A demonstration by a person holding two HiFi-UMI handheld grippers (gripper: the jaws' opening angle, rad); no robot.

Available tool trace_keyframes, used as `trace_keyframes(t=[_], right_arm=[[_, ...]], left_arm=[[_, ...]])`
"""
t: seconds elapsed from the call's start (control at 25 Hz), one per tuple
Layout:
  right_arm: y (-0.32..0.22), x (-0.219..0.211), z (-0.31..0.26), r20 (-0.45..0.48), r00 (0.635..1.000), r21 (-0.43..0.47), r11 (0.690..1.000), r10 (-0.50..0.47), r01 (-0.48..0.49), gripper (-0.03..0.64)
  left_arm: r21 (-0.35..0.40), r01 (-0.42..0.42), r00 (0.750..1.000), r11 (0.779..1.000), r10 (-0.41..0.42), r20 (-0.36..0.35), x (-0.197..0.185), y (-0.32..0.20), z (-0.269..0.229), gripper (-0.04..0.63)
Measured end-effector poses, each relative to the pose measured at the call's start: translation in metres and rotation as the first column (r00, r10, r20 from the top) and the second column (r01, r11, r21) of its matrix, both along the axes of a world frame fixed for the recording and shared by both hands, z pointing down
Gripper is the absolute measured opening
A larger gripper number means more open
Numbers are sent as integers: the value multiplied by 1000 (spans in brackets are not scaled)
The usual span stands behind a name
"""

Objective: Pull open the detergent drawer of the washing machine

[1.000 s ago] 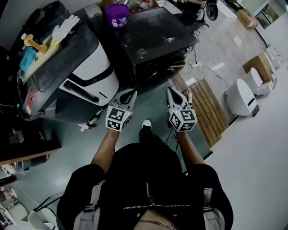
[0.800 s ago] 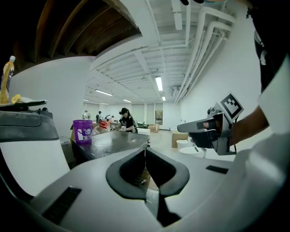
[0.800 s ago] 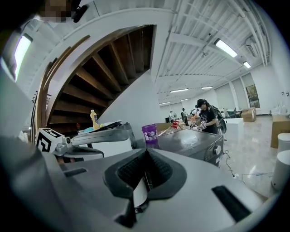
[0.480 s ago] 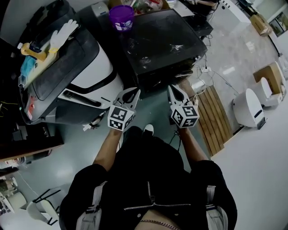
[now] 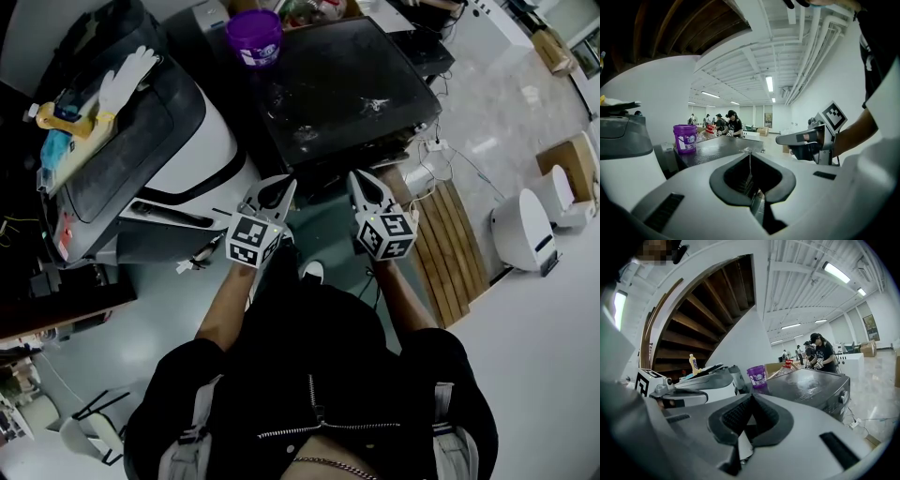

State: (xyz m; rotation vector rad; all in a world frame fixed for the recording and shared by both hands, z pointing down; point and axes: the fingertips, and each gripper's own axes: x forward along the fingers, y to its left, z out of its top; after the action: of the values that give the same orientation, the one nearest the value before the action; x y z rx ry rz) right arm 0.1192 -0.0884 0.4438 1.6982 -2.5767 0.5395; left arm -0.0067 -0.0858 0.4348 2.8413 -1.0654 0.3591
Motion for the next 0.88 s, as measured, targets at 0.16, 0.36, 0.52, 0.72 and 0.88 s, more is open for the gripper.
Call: trace_keyframes(t=[0.16, 0.36, 0.52, 0.72, 0.88], right_arm=[[-15, 1, -1, 5, 1000, -7, 1000, 16, -16, 3], [-33, 7, 13, 11, 999, -46, 998, 41, -41, 2], [-45, 9, 35, 51, 995, -114, 990, 84, -78, 3], [-54, 9, 70, 133, 982, -218, 971, 131, -100, 19], [-58, 7, 111, 265, 950, -324, 943, 165, -74, 64]], left_arm=[[-11, -21, 1000, 1000, 21, -2, 4, -17, 2, 21], [-39, -52, 999, 998, 52, 0, 10, -37, 12, 21], [-82, -82, 996, 993, 83, 9, 15, -49, 32, 21], [-136, -108, 994, 985, 111, 15, 18, -60, 53, 22], [-165, -118, 992, 979, 124, 27, 17, -67, 63, 21]])
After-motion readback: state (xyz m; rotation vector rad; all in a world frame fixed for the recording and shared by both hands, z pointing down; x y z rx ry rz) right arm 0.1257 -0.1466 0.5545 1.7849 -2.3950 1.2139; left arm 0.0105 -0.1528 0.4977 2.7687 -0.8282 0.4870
